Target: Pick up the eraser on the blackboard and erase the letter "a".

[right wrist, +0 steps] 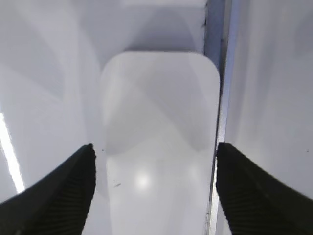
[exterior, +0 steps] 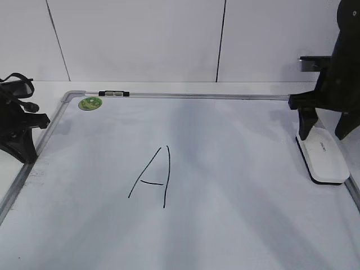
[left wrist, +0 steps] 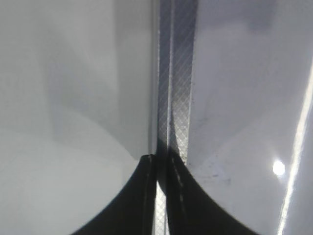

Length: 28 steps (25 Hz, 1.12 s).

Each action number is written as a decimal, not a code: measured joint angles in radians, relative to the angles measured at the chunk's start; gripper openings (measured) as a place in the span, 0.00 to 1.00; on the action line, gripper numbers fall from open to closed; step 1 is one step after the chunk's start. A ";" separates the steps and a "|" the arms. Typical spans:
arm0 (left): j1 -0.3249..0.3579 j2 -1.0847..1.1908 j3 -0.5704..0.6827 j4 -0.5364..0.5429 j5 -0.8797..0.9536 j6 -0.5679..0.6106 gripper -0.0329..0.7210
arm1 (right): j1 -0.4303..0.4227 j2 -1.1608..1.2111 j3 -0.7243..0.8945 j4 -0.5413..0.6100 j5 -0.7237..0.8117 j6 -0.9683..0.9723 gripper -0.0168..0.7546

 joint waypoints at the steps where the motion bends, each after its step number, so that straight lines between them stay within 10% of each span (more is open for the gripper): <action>1: 0.000 0.000 0.000 0.000 0.000 0.000 0.07 | 0.000 -0.002 -0.013 0.000 0.000 0.000 0.79; 16: 0.000 0.000 0.000 -0.002 -0.004 0.000 0.10 | 0.000 -0.192 -0.096 -0.012 0.012 0.000 0.72; 28: -0.006 -0.038 0.002 0.019 -0.015 0.000 0.37 | 0.000 -0.237 -0.096 -0.005 0.018 0.000 0.72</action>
